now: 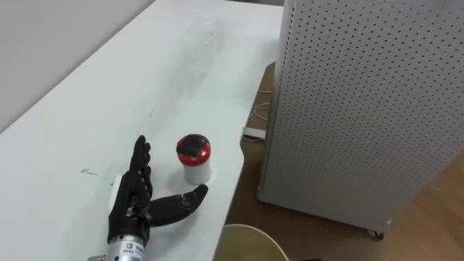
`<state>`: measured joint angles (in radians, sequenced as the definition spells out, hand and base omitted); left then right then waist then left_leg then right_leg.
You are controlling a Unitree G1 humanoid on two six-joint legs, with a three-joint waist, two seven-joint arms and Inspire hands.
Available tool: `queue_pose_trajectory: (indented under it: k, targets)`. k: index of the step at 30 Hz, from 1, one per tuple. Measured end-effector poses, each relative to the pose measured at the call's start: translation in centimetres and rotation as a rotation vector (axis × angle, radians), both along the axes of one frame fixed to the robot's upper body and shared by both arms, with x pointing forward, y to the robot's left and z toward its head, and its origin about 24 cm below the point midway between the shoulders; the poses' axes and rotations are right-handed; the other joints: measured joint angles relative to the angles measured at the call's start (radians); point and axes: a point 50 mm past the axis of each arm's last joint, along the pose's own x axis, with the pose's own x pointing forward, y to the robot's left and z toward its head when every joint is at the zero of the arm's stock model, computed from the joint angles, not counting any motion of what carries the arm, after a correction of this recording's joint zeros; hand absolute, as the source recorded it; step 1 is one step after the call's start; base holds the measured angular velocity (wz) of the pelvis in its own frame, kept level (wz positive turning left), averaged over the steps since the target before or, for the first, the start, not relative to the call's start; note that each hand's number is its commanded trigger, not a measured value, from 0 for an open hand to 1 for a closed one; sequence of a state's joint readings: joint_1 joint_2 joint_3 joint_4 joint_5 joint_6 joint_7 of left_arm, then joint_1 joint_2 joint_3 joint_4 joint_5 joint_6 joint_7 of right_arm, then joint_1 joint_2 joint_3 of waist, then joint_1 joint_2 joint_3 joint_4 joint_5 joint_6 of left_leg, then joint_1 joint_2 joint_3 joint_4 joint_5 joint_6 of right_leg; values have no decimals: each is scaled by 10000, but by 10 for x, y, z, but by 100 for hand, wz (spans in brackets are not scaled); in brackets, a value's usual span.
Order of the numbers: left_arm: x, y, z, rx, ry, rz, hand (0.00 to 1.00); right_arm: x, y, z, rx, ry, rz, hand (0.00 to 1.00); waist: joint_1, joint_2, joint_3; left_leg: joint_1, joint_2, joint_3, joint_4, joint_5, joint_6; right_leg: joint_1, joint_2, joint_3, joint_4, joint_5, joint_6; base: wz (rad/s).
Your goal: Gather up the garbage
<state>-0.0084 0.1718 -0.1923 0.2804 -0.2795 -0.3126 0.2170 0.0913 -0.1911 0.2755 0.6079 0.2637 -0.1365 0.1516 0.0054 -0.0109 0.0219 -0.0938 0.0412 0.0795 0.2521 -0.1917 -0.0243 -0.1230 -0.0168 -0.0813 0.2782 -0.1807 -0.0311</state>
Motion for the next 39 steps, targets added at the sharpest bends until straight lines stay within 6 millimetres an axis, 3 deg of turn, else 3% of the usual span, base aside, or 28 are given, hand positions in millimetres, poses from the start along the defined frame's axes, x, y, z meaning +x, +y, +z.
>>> queue_pose_trajectory:
  k: [16, 23, 39]
  targets:
    - [6, 0, 1, 73, -8, 368, 0, -5, 1, -4, -71, 222, 23, 100, -57, 4, -9, 63, 3, 31, 24, 1, 0, 17, 3, 25, -46, 1, 0, 0]
    - [8, 0, -2, 114, 137, 635, 0, -5, 1, -4, -72, 221, 27, 100, -250, 8, -10, 66, 6, 50, -1, 0, 0, 37, 4, 34, -28, 3, 1, 0]
    - [24, -16, 10, 150, -256, 543, 0, -6, 6, -5, -86, 311, 330, 100, -344, 113, 37, 26, 6, 242, -1, 0, 0, -87, 18, 260, -13, 22, 26, -3]
